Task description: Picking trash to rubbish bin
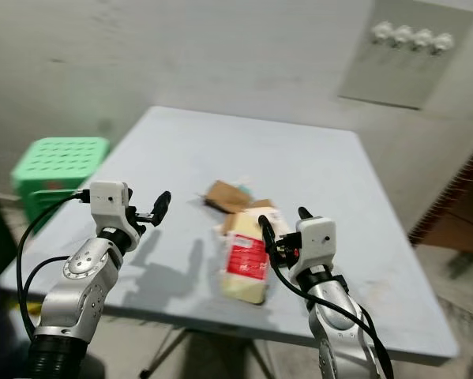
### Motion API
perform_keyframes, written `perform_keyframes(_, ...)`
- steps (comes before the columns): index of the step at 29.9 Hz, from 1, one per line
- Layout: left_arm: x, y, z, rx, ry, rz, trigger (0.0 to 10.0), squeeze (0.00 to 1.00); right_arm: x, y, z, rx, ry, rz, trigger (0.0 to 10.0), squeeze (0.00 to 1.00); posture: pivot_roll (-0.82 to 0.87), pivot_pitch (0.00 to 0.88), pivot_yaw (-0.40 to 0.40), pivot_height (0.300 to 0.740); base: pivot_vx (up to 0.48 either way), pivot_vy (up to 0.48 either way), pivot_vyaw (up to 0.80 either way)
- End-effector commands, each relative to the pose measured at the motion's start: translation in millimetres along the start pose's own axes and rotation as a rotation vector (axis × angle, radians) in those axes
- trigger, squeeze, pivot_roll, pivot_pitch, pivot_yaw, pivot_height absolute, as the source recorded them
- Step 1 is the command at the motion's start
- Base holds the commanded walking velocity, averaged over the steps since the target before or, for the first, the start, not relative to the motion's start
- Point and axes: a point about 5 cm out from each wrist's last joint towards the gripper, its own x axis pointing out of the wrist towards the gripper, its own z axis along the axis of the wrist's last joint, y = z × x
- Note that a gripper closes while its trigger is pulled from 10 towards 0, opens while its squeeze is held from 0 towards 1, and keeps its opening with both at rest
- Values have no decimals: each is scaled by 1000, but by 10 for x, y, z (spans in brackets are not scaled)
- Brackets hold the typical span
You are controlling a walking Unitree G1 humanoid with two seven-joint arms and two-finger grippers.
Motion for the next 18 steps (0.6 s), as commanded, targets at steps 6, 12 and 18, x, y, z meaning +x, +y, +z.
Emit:
perform_keyframes(6, 7, 25, 46, 20, -14, 26, 10000, 0, 30, -23, 63, -5, -8, 35, 10000, 0, -13, 0, -110, 740, 44, 0, 0)
perform_keyframes(12, 40, 21, 102, 21, -21, 38, 10000, 0, 75, -147, 113, -25, 8, 80, 10000, 0, -16, 0, -115, 740, 0, 0, 0)
perform_keyframes(18, 51, 16, 118, 26, -9, 43, 10000, 0, 164, -249, 207, -43, 16, 182, 10000, 0, -16, 0, -123, 740, 0, 0, 0)
